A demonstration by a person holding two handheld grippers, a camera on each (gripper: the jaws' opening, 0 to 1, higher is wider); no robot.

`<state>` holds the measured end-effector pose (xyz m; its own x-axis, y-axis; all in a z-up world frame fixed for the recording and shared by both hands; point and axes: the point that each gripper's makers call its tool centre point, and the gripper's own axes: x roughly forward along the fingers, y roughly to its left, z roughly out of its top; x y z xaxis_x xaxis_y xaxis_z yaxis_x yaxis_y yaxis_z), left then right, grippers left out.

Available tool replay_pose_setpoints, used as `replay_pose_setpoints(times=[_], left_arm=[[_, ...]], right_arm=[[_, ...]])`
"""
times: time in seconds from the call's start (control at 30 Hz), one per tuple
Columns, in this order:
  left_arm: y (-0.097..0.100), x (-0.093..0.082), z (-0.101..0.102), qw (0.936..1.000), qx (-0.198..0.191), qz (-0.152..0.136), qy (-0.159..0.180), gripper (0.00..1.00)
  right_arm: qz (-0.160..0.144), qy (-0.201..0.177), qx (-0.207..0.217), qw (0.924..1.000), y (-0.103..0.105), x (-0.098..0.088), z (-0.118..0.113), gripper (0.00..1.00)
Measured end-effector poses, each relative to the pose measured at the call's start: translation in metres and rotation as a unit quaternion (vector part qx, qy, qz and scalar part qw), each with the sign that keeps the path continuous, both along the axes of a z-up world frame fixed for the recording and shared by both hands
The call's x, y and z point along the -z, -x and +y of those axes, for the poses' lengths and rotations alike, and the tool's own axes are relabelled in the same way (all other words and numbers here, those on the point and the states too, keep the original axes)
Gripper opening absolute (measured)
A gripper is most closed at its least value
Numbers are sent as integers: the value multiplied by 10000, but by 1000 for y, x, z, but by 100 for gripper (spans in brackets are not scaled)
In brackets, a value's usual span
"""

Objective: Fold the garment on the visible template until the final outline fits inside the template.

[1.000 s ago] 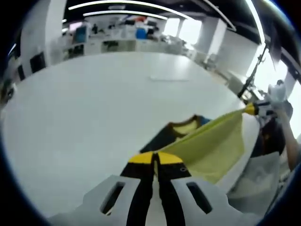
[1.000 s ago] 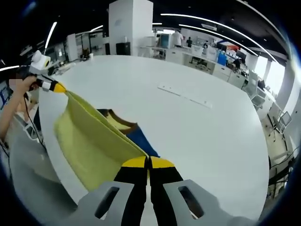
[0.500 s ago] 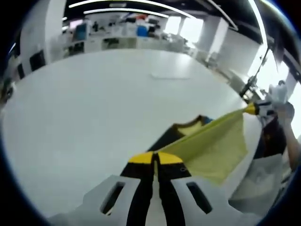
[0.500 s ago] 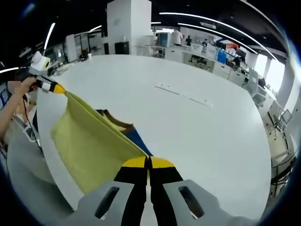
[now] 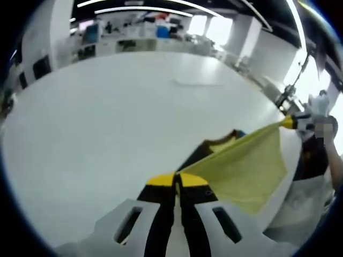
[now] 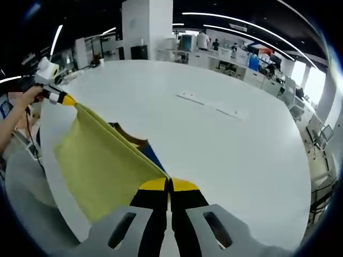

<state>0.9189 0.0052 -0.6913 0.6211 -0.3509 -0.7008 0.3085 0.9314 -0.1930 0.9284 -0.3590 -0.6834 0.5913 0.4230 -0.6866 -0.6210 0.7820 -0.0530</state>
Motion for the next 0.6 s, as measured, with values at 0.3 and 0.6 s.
replay_pose_setpoints(times=[0.3, 0.6], left_arm=[[-7, 13, 2, 9996, 96, 106, -230, 0], [-18, 21, 4, 9996, 82, 164, -230, 0]], right_arm=[[54, 97, -36, 9999, -7, 11, 3, 1], [90, 118, -28, 9999, -15, 20, 4, 1]])
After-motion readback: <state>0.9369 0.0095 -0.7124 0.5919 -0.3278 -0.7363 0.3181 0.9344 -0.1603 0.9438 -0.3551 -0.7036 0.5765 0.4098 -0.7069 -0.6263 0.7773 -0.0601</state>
